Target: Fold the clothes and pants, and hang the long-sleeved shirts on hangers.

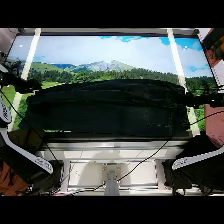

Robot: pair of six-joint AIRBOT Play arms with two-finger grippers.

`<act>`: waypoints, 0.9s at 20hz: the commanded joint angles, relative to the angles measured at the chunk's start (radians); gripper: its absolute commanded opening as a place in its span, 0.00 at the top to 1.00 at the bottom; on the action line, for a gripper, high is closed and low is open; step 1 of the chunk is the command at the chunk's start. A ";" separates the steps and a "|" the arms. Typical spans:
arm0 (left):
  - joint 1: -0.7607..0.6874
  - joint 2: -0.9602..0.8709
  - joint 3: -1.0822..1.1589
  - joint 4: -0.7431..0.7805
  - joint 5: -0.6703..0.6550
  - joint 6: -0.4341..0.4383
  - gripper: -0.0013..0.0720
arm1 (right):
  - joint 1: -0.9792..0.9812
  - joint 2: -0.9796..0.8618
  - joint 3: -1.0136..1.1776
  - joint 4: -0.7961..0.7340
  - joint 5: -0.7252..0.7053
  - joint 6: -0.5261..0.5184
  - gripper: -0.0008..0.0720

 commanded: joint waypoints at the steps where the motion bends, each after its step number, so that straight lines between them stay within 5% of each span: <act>1: 0.000 -0.028 0.001 -0.017 -0.099 0.077 0.19 | 0.001 -0.001 0.000 -0.109 -0.016 0.000 0.91; 2: 0.000 -0.033 0.001 -0.016 -0.100 0.083 0.30 | 0.001 -0.001 0.000 -0.109 -0.016 0.000 0.91; 5: -0.001 -0.035 0.001 -0.032 -0.041 0.090 0.36 | 0.001 -0.001 0.000 -0.109 -0.016 0.001 0.91; 8: -0.002 -0.034 0.001 -0.089 -0.026 0.102 0.95 | 0.001 -0.001 0.000 -0.109 -0.015 0.008 0.91; 13: -0.003 0.024 0.003 -0.088 0.087 0.101 0.96 | 0.000 0.002 0.000 -0.106 -0.011 0.016 0.91; 18: -0.012 0.150 0.003 -0.088 0.398 0.106 0.96 | 0.000 0.063 0.000 -0.108 -0.020 0.015 0.91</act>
